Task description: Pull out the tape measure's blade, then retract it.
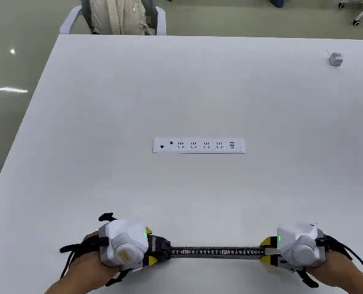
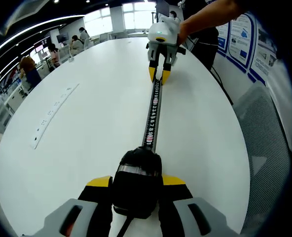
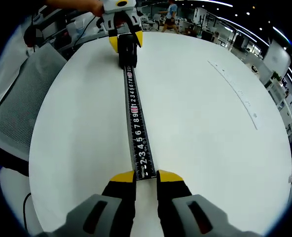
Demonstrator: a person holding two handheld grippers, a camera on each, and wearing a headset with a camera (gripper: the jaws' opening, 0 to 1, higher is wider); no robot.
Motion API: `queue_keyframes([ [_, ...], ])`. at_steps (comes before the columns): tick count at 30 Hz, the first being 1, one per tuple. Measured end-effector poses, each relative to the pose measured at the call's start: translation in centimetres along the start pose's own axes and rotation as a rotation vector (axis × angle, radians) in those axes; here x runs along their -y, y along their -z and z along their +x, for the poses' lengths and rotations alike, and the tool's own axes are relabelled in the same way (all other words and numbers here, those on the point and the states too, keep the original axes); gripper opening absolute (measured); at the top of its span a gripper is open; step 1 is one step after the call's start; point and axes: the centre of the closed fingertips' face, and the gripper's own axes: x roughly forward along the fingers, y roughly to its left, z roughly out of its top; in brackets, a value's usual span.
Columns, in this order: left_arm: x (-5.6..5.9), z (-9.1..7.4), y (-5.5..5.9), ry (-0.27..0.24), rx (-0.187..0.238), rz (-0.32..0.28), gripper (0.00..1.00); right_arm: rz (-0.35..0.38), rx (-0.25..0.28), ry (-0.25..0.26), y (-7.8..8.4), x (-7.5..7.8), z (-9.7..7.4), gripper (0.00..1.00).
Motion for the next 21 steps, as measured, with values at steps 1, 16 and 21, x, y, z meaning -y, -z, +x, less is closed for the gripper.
queue_keyframes([
  [1,-0.02,0.03,0.0,-0.001,0.001,-0.002,0.34,0.002,0.0,0.001,0.02,0.03,0.0,0.16],
  [16,-0.08,-0.15,-0.35,-0.03,0.015,-0.029,0.36,-0.009,-0.018,0.035,-0.1,0.25,-0.15,0.19],
  [21,-0.13,-0.55,-0.61,-0.045,0.018,-0.038,0.4,0.008,-0.022,0.045,0.17,0.15,-0.43,0.22],
])
